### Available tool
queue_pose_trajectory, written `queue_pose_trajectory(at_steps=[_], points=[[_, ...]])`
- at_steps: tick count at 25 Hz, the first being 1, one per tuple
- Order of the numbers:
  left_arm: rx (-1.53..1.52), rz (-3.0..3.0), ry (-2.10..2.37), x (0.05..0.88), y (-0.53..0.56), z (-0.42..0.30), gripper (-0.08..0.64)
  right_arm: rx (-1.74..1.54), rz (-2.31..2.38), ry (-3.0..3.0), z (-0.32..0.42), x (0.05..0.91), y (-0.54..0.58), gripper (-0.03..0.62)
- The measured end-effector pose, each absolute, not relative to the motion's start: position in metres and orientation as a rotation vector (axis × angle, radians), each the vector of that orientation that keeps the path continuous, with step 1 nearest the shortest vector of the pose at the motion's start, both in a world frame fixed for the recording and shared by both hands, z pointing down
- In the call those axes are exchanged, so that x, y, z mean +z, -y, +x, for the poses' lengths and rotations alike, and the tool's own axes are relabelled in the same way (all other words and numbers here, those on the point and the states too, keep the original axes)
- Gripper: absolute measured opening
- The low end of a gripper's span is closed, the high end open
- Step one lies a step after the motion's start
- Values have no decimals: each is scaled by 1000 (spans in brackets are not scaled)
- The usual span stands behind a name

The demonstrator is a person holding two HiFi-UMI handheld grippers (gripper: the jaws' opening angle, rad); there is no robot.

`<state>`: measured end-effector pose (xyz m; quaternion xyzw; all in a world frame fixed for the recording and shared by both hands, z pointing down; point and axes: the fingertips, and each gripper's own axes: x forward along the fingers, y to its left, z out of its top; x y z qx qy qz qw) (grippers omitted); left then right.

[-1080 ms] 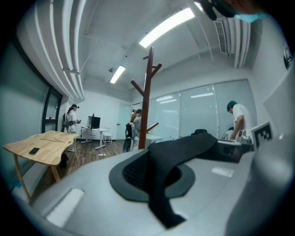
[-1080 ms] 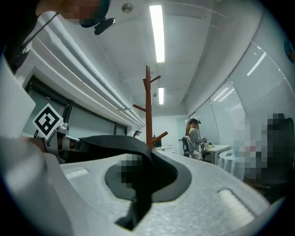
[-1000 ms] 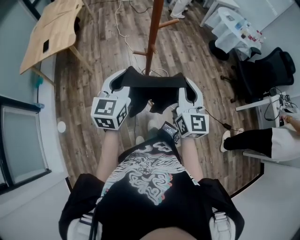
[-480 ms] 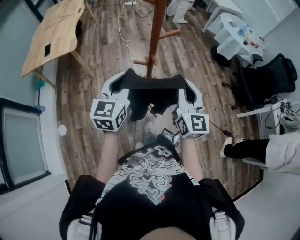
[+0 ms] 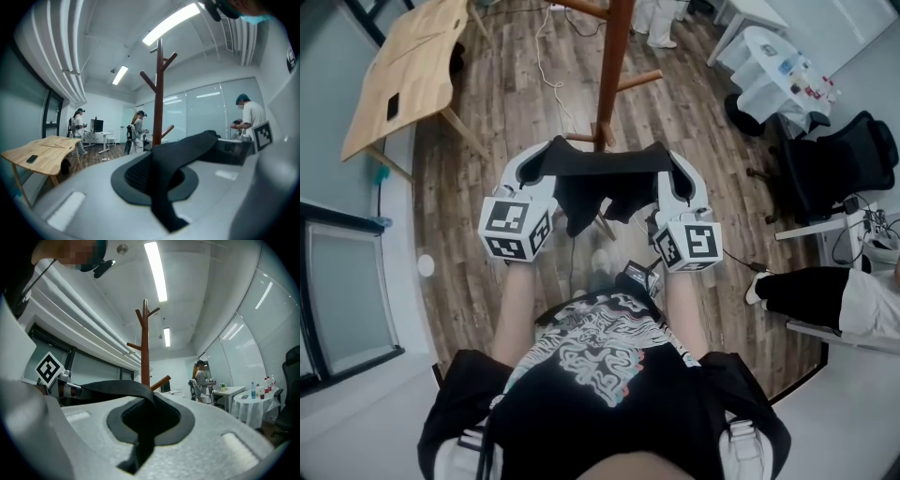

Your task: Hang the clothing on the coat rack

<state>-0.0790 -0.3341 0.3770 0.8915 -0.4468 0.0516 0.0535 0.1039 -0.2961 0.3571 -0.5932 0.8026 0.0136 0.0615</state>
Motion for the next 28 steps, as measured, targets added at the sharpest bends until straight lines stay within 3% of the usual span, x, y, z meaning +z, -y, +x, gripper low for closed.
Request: queue_pose_trajectory(at_steps=[28], points=[[178, 2674, 1391, 392, 433, -71, 8, 26, -1731, -2478, 114, 366, 400, 14]])
